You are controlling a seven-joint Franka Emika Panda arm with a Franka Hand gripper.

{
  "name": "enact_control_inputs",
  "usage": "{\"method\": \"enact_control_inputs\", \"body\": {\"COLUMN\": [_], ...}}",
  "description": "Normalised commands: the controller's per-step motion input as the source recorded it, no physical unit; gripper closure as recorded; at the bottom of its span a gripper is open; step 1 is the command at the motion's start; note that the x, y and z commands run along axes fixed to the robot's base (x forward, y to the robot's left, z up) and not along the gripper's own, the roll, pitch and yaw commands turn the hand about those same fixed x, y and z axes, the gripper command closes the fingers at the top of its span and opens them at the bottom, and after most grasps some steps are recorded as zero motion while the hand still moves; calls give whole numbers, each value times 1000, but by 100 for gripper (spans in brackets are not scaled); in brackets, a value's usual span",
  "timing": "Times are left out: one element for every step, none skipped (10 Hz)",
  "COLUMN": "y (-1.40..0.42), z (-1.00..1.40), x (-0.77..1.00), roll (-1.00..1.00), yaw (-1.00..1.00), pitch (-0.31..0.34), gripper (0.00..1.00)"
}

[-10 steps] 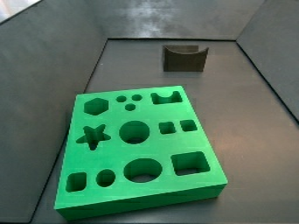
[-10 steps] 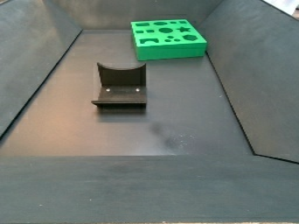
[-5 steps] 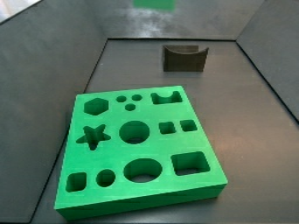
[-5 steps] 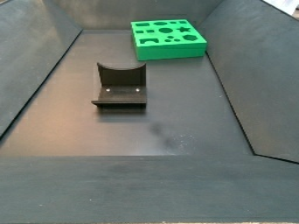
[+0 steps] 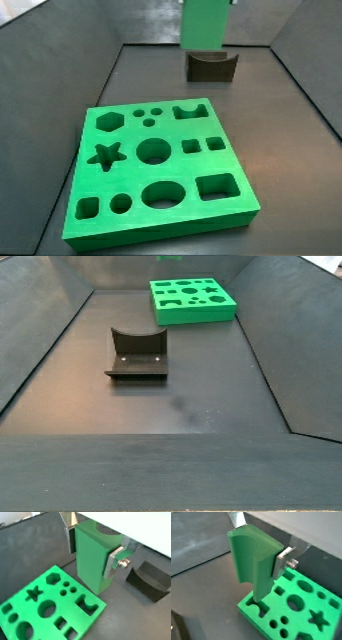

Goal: Pick up the arch object. Move up. Place the arch object on the fixture. Regrasp the arch object. Rotate the arch object. Move to above the board. Insert the arch object.
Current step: Insert the arch object.

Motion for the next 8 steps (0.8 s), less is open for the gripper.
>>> {"method": "enact_control_inputs", "body": {"y": [-6,0,-311,-277,-260,-46,0,0], "z": [-231,-220,-537,-683,-780,-609,-557,-589], "x": [117,114,103,0,0,-3,-86,-189], "roll": [304,311,314,227,220,127,124,0], "yaw": [589,591,429,340,174,0,0,0], "pitch": [-146,-143,-131,-170,-137,-100,-91,-116], "gripper": [100,100,100,100,100,100,100,100]}}
